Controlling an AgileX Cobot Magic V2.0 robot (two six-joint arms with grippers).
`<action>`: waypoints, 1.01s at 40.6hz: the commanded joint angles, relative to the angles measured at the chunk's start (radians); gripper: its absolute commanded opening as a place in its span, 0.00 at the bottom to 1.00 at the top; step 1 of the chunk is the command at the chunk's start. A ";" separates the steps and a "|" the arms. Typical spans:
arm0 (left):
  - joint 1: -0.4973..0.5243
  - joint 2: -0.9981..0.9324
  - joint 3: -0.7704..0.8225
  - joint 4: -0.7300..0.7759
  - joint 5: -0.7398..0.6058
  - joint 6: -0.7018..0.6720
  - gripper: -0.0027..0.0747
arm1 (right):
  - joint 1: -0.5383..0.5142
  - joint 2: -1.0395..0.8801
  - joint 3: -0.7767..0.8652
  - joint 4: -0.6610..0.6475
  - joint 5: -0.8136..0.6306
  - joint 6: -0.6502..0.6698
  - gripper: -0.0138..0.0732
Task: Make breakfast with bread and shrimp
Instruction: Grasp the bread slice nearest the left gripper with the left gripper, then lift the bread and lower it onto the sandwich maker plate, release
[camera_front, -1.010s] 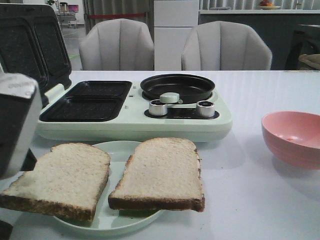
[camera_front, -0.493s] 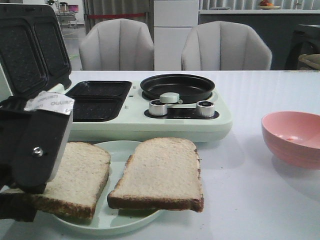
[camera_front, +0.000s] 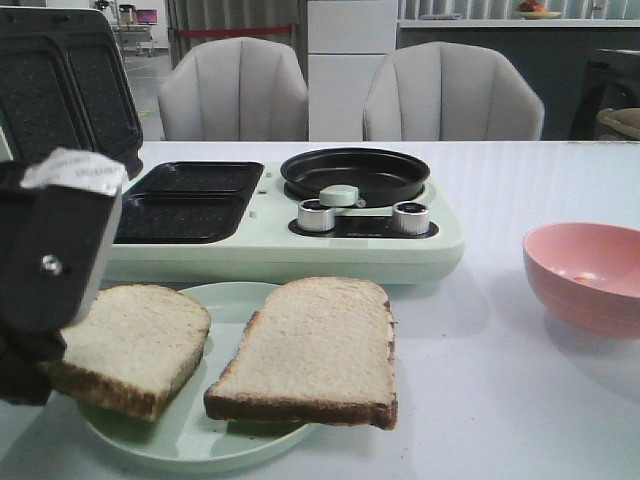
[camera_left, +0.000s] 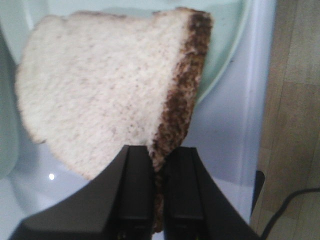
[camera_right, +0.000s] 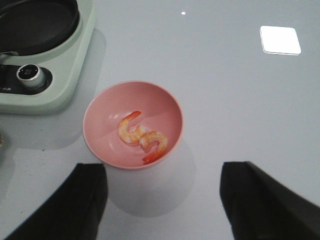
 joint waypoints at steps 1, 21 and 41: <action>-0.004 -0.082 -0.051 -0.010 0.026 -0.015 0.16 | -0.001 0.003 -0.028 0.000 -0.080 -0.005 0.82; -0.002 -0.344 -0.202 0.129 -0.007 -0.015 0.16 | -0.001 0.003 -0.028 0.000 -0.080 -0.005 0.82; 0.181 -0.032 -0.392 0.352 -0.204 -0.015 0.16 | -0.001 0.003 -0.028 0.000 -0.080 -0.005 0.82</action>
